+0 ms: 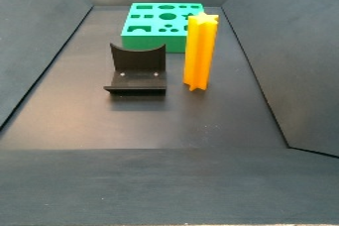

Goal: Pick up the star object. Move up. Move to above the board. Insert the star object.
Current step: Pick up the star object.

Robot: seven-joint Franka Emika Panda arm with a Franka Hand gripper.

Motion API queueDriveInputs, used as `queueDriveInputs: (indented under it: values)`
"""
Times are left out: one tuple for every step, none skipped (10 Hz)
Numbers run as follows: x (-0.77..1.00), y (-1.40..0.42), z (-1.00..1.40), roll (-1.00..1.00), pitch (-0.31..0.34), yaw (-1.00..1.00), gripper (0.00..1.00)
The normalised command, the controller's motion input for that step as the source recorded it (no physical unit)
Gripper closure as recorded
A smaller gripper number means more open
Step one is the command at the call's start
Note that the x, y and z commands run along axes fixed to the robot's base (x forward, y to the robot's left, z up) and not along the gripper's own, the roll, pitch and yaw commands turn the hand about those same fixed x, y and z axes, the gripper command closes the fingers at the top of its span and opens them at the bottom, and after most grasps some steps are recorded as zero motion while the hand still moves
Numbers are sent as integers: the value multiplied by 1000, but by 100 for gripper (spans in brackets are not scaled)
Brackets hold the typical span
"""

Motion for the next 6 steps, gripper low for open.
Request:
queueDriveInputs:
  values:
    - [-100, -131, -663, -29, -249, 611, 0]
    - [-109, -71, -643, -19, -259, 666, 0]
    - [-109, -54, -626, -23, -269, 689, 0]
    - [-137, -80, -609, -31, -273, 663, 0]
    - [-154, -69, -603, -23, -276, 651, 0]
    - [-163, -49, -594, -14, -280, 657, 0]
